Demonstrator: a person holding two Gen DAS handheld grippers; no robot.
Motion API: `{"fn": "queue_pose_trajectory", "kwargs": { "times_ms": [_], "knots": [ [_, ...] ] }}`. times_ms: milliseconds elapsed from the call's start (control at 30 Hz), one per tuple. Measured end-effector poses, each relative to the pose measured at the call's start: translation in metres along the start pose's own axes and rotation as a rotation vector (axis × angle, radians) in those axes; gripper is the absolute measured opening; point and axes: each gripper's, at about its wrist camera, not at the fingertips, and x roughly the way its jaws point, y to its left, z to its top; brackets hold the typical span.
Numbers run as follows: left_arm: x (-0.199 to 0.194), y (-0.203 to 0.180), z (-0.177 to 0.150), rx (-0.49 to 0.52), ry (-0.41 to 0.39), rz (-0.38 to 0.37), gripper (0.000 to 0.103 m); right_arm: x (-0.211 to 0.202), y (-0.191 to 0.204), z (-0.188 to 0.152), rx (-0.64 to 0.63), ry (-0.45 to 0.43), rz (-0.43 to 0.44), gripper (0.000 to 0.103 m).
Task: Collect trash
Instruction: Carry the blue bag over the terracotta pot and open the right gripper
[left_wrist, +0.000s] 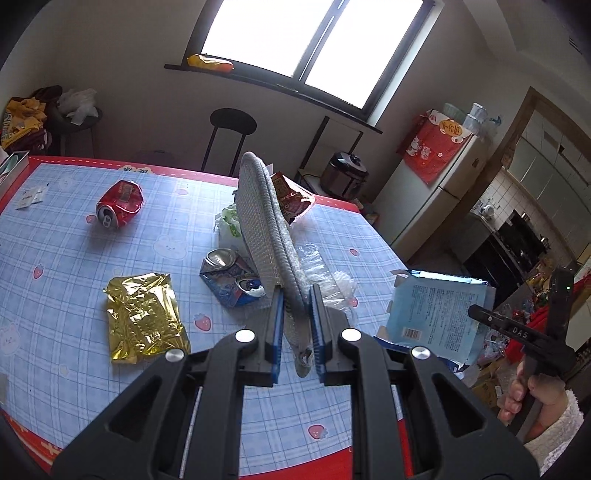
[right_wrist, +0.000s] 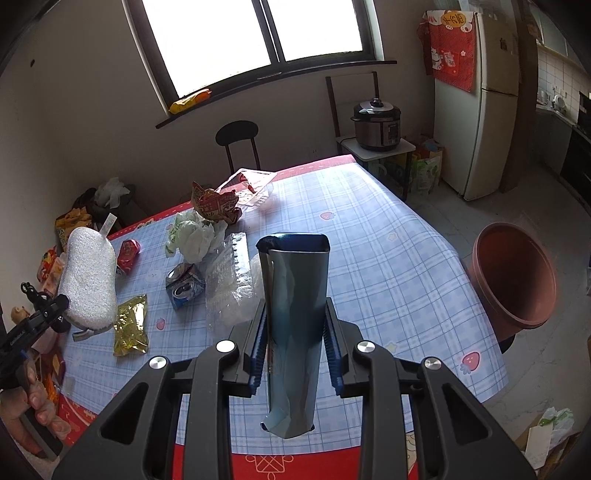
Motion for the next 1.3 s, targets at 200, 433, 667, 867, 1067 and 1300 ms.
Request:
{"fn": "queue_pose_trajectory", "kwargs": {
  "times_ms": [200, 433, 667, 867, 1067, 1300],
  "knots": [
    [0.001, -0.034, -0.001, 0.014, -0.011, -0.013, 0.017, -0.007, -0.024, 0.009, 0.0, -0.007, 0.023, 0.028],
    [0.008, -0.075, -0.006, -0.013, -0.029, -0.02, 0.017, -0.029, -0.069, 0.033, -0.003, -0.07, 0.016, 0.028],
    [0.021, -0.121, -0.009, -0.005, -0.046, -0.037, 0.017, -0.051, -0.146, 0.058, 0.03, -0.138, -0.08, 0.028],
    [0.04, -0.157, -0.012, 0.003, -0.046, -0.06, 0.017, -0.061, -0.222, 0.067, 0.07, -0.165, -0.23, 0.028],
    [0.064, -0.199, -0.015, 0.029, -0.025, -0.089, 0.017, -0.051, -0.302, 0.066, 0.147, -0.123, -0.351, 0.028],
    [0.1, -0.237, -0.016, 0.044, 0.01, -0.104, 0.017, 0.005, -0.366, 0.052, 0.21, 0.029, -0.375, 0.028]
  ]
}}
